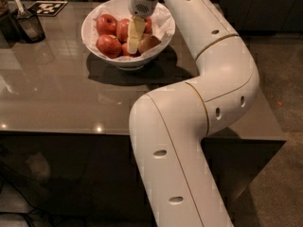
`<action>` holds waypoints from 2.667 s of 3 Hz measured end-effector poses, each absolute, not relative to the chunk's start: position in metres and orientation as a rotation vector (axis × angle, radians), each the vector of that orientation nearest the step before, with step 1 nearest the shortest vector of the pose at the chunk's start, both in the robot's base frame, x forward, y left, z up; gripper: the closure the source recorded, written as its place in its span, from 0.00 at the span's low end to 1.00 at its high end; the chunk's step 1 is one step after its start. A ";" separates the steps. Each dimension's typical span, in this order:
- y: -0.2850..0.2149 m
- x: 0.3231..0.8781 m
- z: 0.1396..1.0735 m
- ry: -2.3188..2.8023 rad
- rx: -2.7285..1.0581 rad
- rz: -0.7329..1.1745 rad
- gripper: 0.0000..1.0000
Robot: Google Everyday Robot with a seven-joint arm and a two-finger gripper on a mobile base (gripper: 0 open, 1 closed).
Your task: Pick apple from white bowl
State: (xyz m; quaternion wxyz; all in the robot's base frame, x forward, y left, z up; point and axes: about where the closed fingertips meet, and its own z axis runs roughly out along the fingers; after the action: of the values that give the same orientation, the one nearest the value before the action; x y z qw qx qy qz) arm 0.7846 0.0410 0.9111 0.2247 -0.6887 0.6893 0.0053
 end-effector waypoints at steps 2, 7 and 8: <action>0.045 0.783 0.901 1.908 -1.946 0.010 0.00; 0.055 0.772 0.889 1.924 -1.988 0.086 0.66; 0.055 0.772 0.890 1.924 -1.988 0.086 0.89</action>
Offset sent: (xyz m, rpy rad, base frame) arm 0.0087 -0.0028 -0.0042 -0.0586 0.0859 0.0379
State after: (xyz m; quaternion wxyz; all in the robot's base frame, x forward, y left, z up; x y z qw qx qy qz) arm 0.7717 0.0547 0.8901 0.1857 -0.7058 0.6829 0.0305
